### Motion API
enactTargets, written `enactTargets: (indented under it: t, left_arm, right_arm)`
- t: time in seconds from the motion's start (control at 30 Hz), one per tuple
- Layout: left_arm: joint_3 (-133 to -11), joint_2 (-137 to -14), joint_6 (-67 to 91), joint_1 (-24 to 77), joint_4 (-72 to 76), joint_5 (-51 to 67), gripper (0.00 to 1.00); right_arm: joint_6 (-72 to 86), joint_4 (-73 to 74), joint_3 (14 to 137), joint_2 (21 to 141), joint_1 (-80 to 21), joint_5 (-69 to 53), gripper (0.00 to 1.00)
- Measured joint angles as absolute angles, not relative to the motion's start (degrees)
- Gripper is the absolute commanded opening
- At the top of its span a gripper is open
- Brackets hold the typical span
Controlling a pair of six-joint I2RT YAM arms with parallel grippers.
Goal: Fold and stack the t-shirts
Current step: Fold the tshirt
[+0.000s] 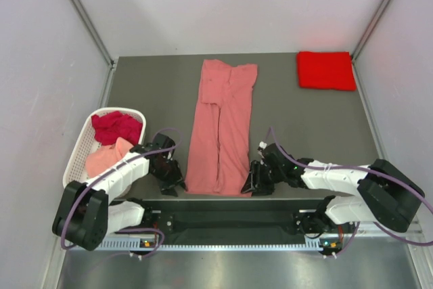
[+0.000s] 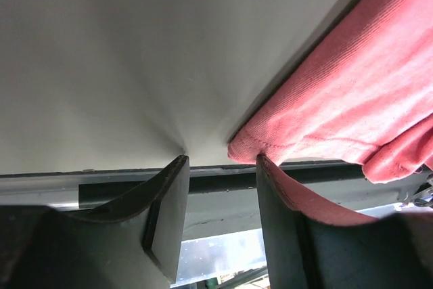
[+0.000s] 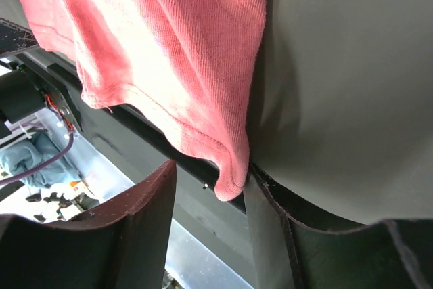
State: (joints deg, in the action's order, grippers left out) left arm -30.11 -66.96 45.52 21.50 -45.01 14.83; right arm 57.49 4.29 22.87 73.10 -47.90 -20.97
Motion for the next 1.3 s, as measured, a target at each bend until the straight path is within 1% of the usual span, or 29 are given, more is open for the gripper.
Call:
enactTargets:
  t: [0.2, 0.33, 0.4, 0.43, 0.47, 0.53, 0.73, 0.87, 0.97, 1.03, 1.1, 1.13, 1.2, 1.23, 1.27, 1.3]
  left_arm:
    - [-30.11, -67.09, 45.63, 21.5, -44.01, 15.2, 0.49]
    - [-30.13, -63.75, 46.0, 21.5, -44.16, 15.14, 0.48]
    - [-30.3, -61.71, 46.17, 21.5, -44.23, 15.14, 0.49]
    - [-30.63, -60.88, 46.35, 21.5, -44.42, 15.11, 0.52]
    - [-30.89, -60.77, 46.37, 21.5, -44.53, 15.14, 0.53]
    - [-31.29, -61.56, 46.65, 21.5, -44.27, 15.14, 0.54]
    - [-30.7, -66.74, 46.98, 21.5, -42.65, 15.62, 0.52]
    - [-29.41, -68.05, 47.35, 21.5, -41.76, 16.25, 0.49]
    - [-29.32, -68.25, 47.53, 21.5, -41.19, 16.69, 0.45]
    - [-29.3, -68.66, 47.66, 21.5, -40.91, 16.93, 0.39]
    - [-29.08, -68.77, 47.75, 21.5, -40.6, 17.15, 0.36]
    - [-28.97, -68.77, 47.75, 21.5, -40.51, 17.15, 0.32]
    - [-28.8, -68.77, 47.7, 21.5, -40.34, 17.17, 0.28]
    - [-28.75, -68.77, 47.7, 21.5, -40.25, 17.23, 0.22]
    - [-28.73, -68.77, 47.7, 21.5, -40.14, 17.19, 0.18]
    - [-28.67, -68.77, 47.46, 21.5, -39.92, 17.12, 0.15]
  right_arm:
    - [57.71, 3.99, 22.76, 73.1, -47.9, -21.15, 0.46]
    - [57.93, 3.64, 22.55, 73.1, -47.9, -21.41, 0.46]
    - [58.08, 3.64, 22.55, 73.1, -47.9, -21.41, 0.46]
    - [58.11, 3.64, 22.55, 73.12, -47.9, -21.43, 0.47]
    - [58.11, 3.64, 22.55, 73.12, -47.9, -21.43, 0.47]
    - [58.13, 3.6, 22.55, 73.12, -47.92, -21.54, 0.48]
    - [58.19, 3.36, 22.55, 73.1, -47.97, -21.8, 0.53]
    - [58.33, 2.98, 22.5, 72.99, -47.99, -22.0, 0.53]
    - [58.37, 2.94, 22.48, 73.01, -47.99, -22.04, 0.52]
    - [58.57, 2.83, 22.46, 73.01, -47.99, -22.04, 0.5]
    - [58.72, 2.52, 22.09, 73.12, -47.99, -22.11, 0.47]
    - [58.83, 2.44, 22.04, 73.17, -48.01, -22.15, 0.45]
    - [59.18, 2.24, 21.89, 73.43, -48.1, -22.22, 0.43]
    - [59.22, 1.98, 21.76, 73.56, -48.18, -22.24, 0.41]
    - [59.37, 1.8, 21.74, 73.69, -48.29, -22.26, 0.4]
    - [59.53, 1.65, 21.74, 73.93, -48.36, -22.33, 0.36]
